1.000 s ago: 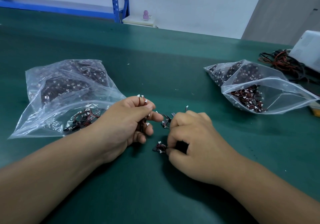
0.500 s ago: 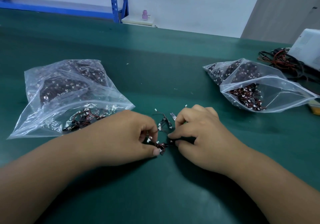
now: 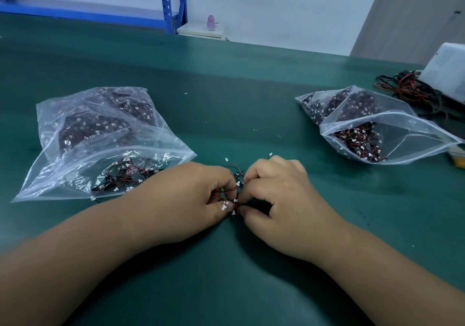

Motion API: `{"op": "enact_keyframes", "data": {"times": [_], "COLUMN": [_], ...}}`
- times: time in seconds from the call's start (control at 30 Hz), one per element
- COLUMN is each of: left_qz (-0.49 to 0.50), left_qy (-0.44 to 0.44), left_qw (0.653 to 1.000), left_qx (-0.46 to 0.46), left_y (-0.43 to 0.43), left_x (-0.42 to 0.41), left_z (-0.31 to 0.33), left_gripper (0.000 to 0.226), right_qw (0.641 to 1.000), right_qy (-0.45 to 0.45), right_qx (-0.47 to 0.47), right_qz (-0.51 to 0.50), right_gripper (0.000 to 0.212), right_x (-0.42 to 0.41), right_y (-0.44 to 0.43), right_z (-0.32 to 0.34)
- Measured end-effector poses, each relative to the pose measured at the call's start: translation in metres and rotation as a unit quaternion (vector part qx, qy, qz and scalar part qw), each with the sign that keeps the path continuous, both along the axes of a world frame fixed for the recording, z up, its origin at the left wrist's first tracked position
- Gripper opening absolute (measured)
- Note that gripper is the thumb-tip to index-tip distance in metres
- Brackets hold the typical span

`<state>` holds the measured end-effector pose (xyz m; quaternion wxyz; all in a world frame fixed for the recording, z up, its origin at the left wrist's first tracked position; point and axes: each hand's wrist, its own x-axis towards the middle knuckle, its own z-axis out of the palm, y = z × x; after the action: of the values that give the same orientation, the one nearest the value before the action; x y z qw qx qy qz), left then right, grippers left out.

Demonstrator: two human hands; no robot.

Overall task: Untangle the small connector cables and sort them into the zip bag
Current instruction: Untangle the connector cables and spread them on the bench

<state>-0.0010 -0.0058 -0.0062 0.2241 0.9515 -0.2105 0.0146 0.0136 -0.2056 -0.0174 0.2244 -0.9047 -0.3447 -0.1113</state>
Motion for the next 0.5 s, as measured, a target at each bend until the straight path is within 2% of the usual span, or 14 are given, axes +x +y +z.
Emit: {"op": "enact_keyframes", "data": {"times": [0.13, 0.5], "left_qz": [0.006, 0.032], "left_qy": [0.002, -0.003], "left_qw": [1.0, 0.998], "left_qx": [-0.023, -0.053], "left_y": [0.0, 0.003], "left_x": [0.002, 0.004], "left_z": [-0.001, 0.001], "left_gripper": [0.011, 0.013], "right_qw": [0.999, 0.987], "right_qy": [-0.005, 0.021], "right_qx": [0.032, 0.161], "right_qz": [-0.015, -0.014], "right_gripper": [0.005, 0.016], "right_x": [0.002, 0.011], "right_y": [-0.001, -0.01], "right_z": [-0.001, 0.002]}}
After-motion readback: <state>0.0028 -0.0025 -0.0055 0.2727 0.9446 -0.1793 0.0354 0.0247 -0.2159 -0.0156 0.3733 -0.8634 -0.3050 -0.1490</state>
